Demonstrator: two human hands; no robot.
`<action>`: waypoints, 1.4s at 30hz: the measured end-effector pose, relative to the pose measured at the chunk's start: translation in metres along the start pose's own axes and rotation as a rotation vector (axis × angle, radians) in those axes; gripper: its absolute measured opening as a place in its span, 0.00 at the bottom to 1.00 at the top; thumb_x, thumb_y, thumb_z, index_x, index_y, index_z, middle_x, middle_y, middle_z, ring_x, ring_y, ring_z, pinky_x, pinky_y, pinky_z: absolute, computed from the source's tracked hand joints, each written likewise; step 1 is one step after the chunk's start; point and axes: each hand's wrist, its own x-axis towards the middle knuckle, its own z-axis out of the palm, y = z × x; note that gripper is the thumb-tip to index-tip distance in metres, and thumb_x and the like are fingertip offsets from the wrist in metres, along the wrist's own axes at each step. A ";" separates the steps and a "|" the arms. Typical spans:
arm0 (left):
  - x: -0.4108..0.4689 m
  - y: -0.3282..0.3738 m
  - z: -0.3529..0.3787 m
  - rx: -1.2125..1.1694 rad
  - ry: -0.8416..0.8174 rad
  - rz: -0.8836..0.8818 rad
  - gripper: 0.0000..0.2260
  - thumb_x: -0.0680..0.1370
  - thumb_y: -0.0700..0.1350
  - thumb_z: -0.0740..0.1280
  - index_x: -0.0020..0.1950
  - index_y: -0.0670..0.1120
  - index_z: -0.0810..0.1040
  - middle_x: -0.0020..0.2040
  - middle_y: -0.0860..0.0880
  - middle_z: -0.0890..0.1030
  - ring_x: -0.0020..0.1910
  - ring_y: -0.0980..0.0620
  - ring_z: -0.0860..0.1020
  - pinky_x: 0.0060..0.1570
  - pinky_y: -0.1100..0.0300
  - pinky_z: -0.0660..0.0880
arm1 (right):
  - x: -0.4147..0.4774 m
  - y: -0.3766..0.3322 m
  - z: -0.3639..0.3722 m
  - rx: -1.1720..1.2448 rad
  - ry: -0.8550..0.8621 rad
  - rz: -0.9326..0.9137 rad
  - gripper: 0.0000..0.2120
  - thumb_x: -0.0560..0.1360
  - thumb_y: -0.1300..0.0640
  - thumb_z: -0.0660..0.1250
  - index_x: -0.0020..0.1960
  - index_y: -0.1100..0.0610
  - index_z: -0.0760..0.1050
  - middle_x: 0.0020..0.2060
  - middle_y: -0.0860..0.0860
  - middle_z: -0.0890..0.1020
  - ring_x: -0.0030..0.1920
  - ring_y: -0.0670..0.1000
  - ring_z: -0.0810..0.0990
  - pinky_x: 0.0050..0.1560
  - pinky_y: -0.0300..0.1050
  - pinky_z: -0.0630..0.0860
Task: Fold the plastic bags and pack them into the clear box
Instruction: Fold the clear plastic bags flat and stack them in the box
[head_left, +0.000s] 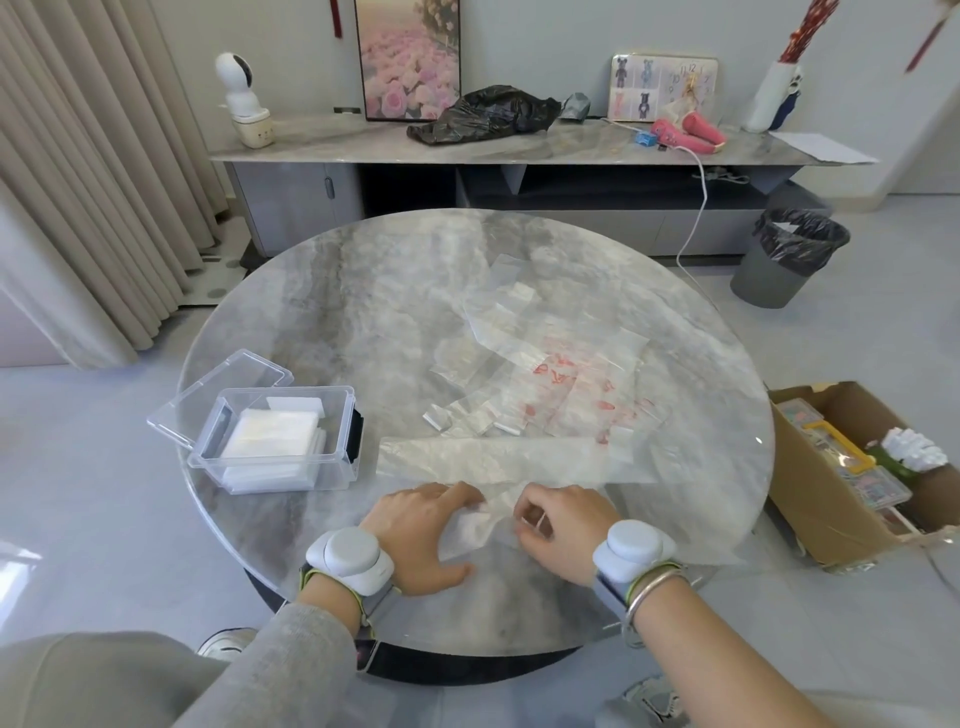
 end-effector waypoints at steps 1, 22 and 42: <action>0.000 -0.002 0.000 -0.046 -0.006 -0.016 0.27 0.71 0.56 0.66 0.69 0.57 0.65 0.64 0.58 0.74 0.59 0.54 0.75 0.55 0.56 0.74 | 0.001 0.005 -0.003 0.008 -0.015 0.037 0.07 0.75 0.45 0.62 0.50 0.47 0.74 0.45 0.43 0.82 0.45 0.50 0.80 0.44 0.42 0.75; 0.008 -0.030 -0.001 -0.337 0.407 -0.642 0.13 0.79 0.54 0.64 0.43 0.45 0.77 0.38 0.49 0.80 0.44 0.43 0.79 0.44 0.53 0.75 | 0.005 0.038 -0.017 0.006 -0.006 0.300 0.10 0.77 0.40 0.61 0.50 0.45 0.73 0.50 0.42 0.78 0.47 0.47 0.76 0.50 0.42 0.71; -0.003 -0.025 0.026 0.034 0.430 -0.632 0.08 0.79 0.48 0.62 0.53 0.44 0.73 0.52 0.47 0.73 0.53 0.45 0.72 0.42 0.54 0.72 | 0.003 0.047 -0.019 -0.210 0.126 0.352 0.12 0.78 0.40 0.58 0.54 0.45 0.74 0.52 0.44 0.79 0.55 0.50 0.74 0.57 0.42 0.63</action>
